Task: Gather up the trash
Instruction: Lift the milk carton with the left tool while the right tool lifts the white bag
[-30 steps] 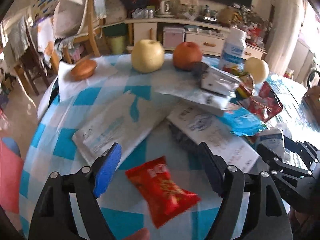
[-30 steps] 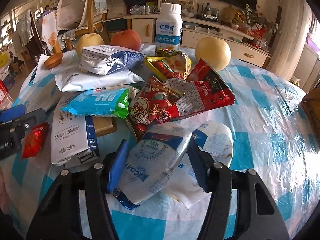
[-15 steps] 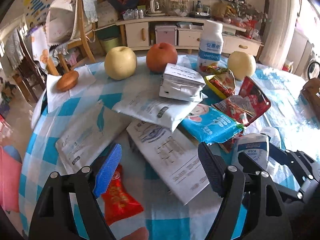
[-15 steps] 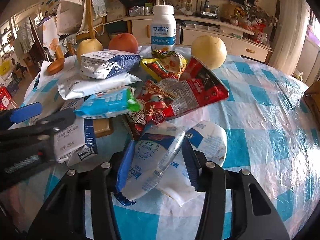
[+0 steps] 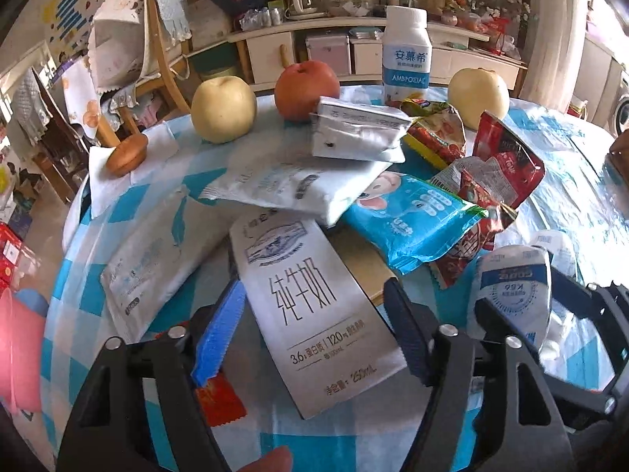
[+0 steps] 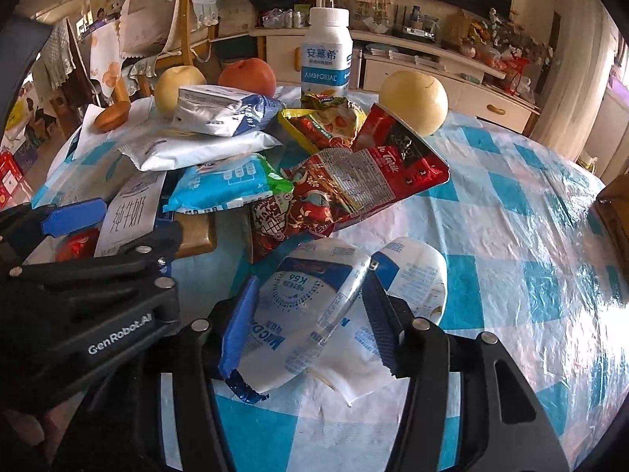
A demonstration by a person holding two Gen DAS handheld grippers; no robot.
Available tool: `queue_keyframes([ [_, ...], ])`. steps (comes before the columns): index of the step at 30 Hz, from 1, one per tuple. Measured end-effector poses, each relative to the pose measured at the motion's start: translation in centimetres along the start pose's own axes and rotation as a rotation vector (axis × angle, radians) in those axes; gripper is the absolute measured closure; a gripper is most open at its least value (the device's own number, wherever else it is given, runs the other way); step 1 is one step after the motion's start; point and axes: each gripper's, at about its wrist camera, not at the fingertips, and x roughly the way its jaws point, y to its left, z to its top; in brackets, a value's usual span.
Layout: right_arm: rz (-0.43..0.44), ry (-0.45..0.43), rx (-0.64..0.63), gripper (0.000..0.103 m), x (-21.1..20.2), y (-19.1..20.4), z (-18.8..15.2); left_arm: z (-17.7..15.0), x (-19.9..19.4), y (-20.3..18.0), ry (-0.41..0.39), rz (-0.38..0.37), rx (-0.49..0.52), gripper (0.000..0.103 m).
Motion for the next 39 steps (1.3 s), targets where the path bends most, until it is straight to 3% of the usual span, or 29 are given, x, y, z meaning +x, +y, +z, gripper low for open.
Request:
queue_keyframes([
  [2,0.004,-0.006,0.009,0.046,-0.2,0.0,-0.1,-0.3,-0.2,0.4,-0.001,-0.014,-0.013,0.037],
  [4,-0.041,-0.016,0.029,0.017,-0.5,-0.2,-0.4,-0.4,-0.3,0.5,-0.009,-0.013,0.0,0.04],
  [5,-0.062,-0.021,0.038,0.011,-0.7,-0.4,-0.6,-0.4,-0.3,0.6,-0.006,-0.014,0.005,0.04],
  [12,-0.023,0.004,0.056,0.01,0.0,-0.5,-0.9,-1.2,1.4,2.2,0.057,-0.057,-0.037,0.047],
  [14,-0.026,-0.005,0.044,0.018,0.0,-0.4,-0.7,-1.4,1.4,2.2,0.048,-0.056,-0.025,0.047],
  [16,-0.033,-0.012,0.028,0.04,-0.2,-0.4,-0.6,-1.3,1.4,2.4,0.044,-0.064,-0.025,0.047],
  [18,-0.026,-0.014,0.022,0.052,-0.4,-0.5,-0.5,-1.3,1.4,2.6,0.041,-0.076,-0.033,0.048],
  [20,-0.016,-0.013,0.021,0.055,-0.5,-0.5,-0.5,-1.3,1.4,2.7,0.038,-0.082,-0.035,0.048],
  [24,0.005,-0.008,0.03,0.072,-0.5,-0.8,-0.4,-1.4,1.1,2.7,0.025,-0.071,-0.02,0.048],
  [34,0.082,-0.012,0.088,0.08,-1.4,-2.4,-0.6,-1.9,-0.7,3.6,-0.006,-0.075,-0.012,0.048],
  [39,0.081,-0.023,0.086,0.082,-1.9,-2.6,-0.7,-1.9,-1.7,3.9,-0.038,-0.074,-0.011,0.048],
])
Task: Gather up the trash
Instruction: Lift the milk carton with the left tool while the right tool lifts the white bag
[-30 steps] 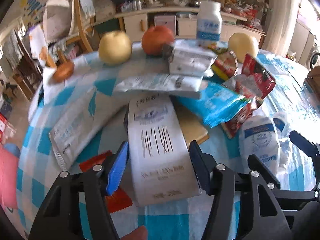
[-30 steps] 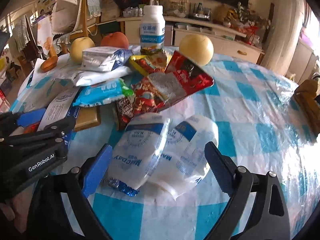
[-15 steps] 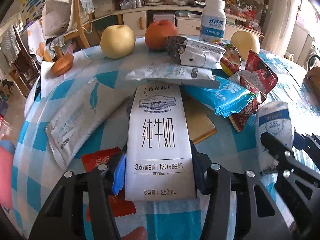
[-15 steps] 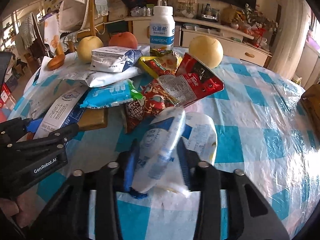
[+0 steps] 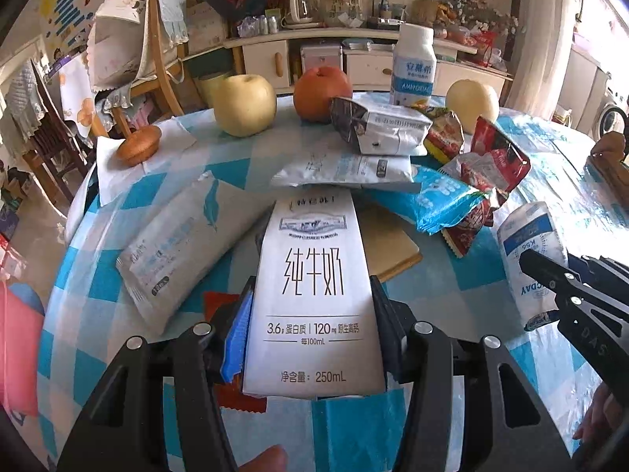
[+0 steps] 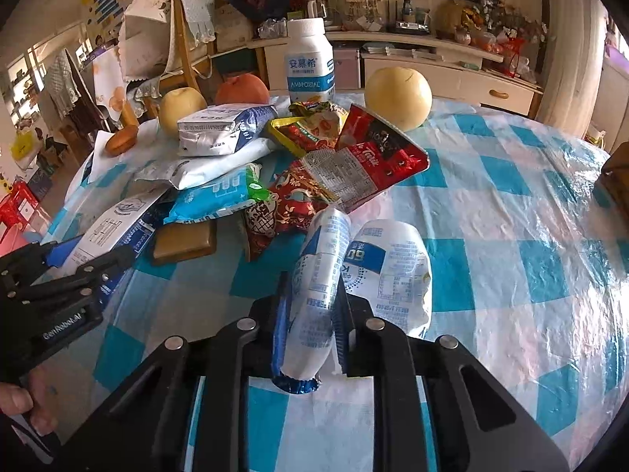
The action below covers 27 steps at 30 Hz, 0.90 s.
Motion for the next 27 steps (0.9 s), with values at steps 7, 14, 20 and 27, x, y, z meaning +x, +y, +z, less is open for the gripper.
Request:
queue_keyframes([
  [7,0.019,0.002,0.009,0.082,0.0,-0.1,0.0,0.1,-0.7,0.5,-0.016,-0.004,-0.012,0.048],
  [14,0.025,-0.044,-0.002,0.082,-1.6,0.2,0.5,0.2,-2.1,1.1,-0.043,-0.013,-0.022,0.048],
  [20,0.045,-0.095,-0.019,0.082,-3.4,0.5,1.3,-0.2,-3.5,2.9,-0.06,-0.011,-0.045,0.048],
  [27,0.071,-0.111,-0.021,0.082,-4.0,0.7,1.6,-0.2,-5.8,4.0,-0.115,0.009,-0.057,0.048],
])
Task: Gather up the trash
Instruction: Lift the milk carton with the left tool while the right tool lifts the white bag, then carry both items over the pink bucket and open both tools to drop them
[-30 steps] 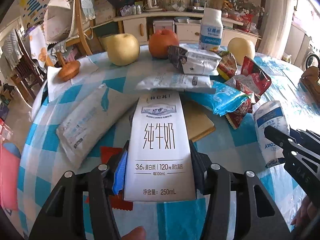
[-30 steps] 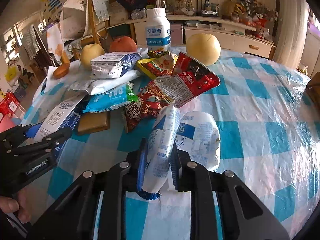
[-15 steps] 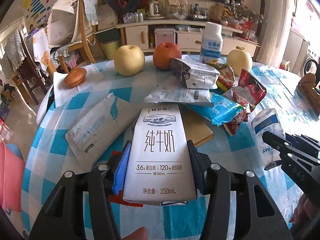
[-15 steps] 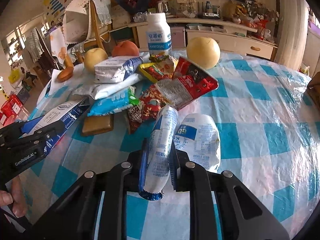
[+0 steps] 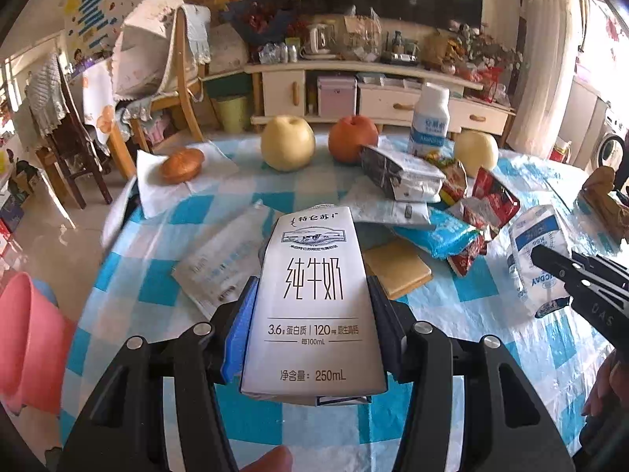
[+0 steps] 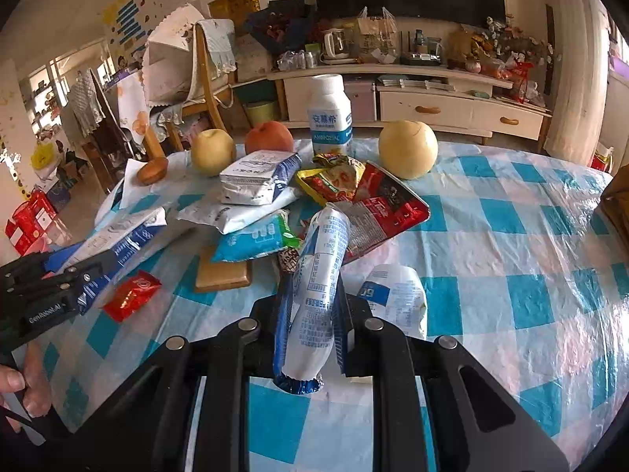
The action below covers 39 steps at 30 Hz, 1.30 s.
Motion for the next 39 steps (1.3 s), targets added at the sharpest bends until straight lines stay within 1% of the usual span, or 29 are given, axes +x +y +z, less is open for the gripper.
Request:
queue_keyframes([
  [4,0.012,-0.015,-0.008,0.082,-0.5,0.5,0.2,0.3,-1.2,0.6,-0.022,0.005,-0.01,0.048],
  [11,0.038,-0.05,-0.044,0.082,-1.9,2.1,0.8,0.5,-4.1,2.7,-0.064,0.044,-0.042,0.048],
  [20,0.06,-0.095,-0.147,0.082,-3.4,5.9,1.7,0.8,-8.6,6.2,-0.11,0.105,-0.101,0.048],
  [25,0.076,-0.104,-0.178,0.082,-4.0,7.8,2.3,0.4,-11.0,8.3,-0.132,0.143,-0.121,0.048],
  [29,0.109,-0.114,-0.204,0.082,-4.6,10.4,3.1,-0.2,-13.1,11.0,-0.158,0.186,-0.155,0.048],
  [32,0.151,-0.111,-0.217,0.082,-4.5,12.7,3.7,-0.6,-14.1,12.9,-0.164,0.214,-0.174,0.048],
  [39,0.26,-0.11,-0.257,0.082,-3.9,19.9,4.9,-1.8,-15.8,17.9,-0.166,0.28,-0.224,0.048],
])
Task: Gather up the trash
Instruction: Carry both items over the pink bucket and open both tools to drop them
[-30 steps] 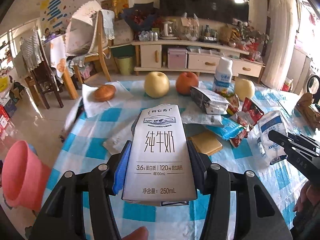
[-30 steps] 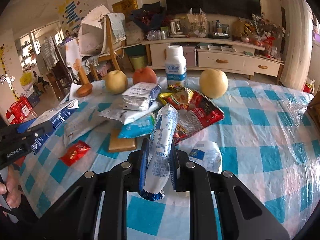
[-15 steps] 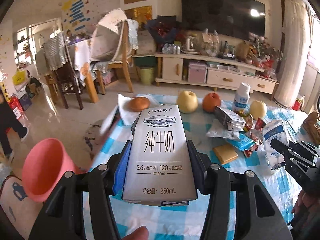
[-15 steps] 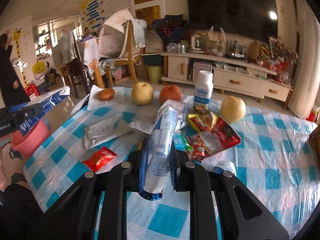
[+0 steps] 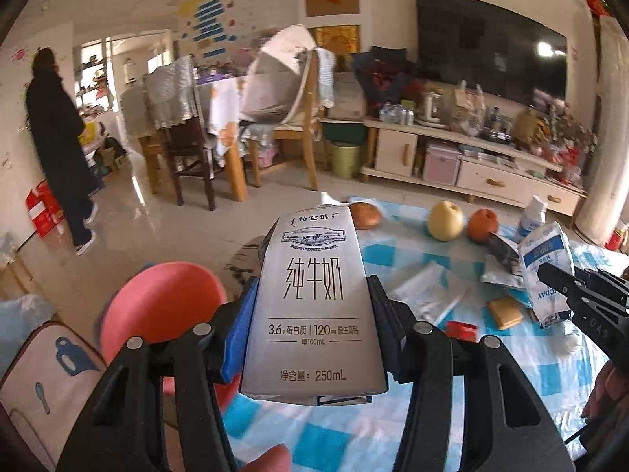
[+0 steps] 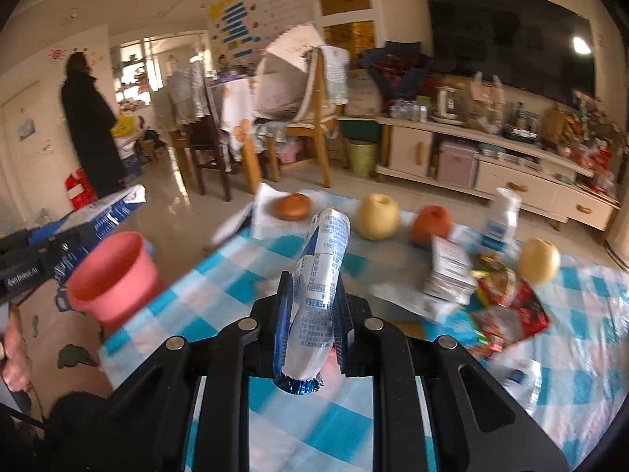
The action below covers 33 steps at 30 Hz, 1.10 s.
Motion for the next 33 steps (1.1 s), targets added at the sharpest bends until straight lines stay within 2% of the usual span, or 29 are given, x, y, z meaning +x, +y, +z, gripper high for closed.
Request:
queue_keyframes([
  [7,0.104,0.001,-0.066,0.082,2.9,6.9,2.9,0.1,0.2,6.2,0.0,0.068,-0.06,0.048],
  [17,0.289,0.021,-0.181,0.082,10.1,20.6,6.7,-1.2,2.3,16.9,0.03,0.206,-0.139,0.048],
  [21,0.337,0.039,-0.21,0.082,12.4,25.0,7.3,-1.9,3.6,19.5,0.046,0.218,-0.168,0.048],
  [25,0.366,0.069,-0.218,0.083,14.6,27.9,7.5,-2.1,5.2,20.8,0.057,0.215,-0.181,0.048],
  [33,0.382,0.101,-0.226,0.083,18.1,30.4,7.6,-2.3,8.4,22.8,0.063,0.191,-0.204,0.048],
])
